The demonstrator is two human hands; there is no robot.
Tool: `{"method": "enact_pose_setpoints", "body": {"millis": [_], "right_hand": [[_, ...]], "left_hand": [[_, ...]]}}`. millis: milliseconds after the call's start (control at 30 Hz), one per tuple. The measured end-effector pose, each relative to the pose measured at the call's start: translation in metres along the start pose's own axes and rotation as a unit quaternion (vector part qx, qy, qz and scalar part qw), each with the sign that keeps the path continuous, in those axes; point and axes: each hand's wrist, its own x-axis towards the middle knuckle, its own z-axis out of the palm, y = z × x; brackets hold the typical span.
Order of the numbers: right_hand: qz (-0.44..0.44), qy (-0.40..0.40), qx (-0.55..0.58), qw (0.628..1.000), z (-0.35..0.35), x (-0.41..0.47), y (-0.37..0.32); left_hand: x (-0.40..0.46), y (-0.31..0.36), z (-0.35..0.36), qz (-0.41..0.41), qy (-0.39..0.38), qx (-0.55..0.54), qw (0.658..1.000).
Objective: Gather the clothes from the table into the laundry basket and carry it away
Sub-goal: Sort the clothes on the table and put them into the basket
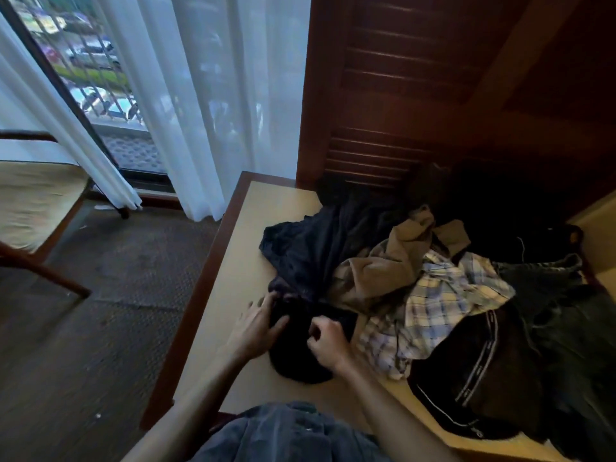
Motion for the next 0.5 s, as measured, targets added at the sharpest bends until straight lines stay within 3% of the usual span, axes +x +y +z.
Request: {"method": "enact_pose_setpoints", "body": {"millis": [100,167,200,267,333,400,500], "right_hand": [[0.015,-0.167,0.003,0.986,0.013,-0.042,-0.002],[0.015,-0.207,0.001,0.978,0.01,-0.058,0.003],[0.016,-0.183,0.021,0.983,0.007,-0.064,0.003],[0.014,-0.057,0.104,0.993,-0.005,-0.071,0.003],[0.014,0.112,0.174,0.978,-0.023,-0.068,0.002],[0.007,0.243,0.188,0.952,-0.046,-0.059,-0.005],[-0.031,0.313,0.157,0.936,-0.073,-0.037,-0.027]], "left_hand": [[0.018,0.024,-0.01,-0.001,0.079,-0.078,0.994],[0.029,0.035,-0.011,0.003,0.013,-0.037,0.999],[0.032,0.039,-0.01,0.008,-0.043,0.005,0.999],[0.033,0.036,0.0,0.038,-0.13,0.109,0.985],[0.029,0.03,0.011,0.072,-0.129,0.142,0.979],[0.016,0.029,0.016,0.062,-0.137,-0.02,0.989],[-0.014,0.029,0.016,0.006,-0.215,-0.256,0.942]]}}
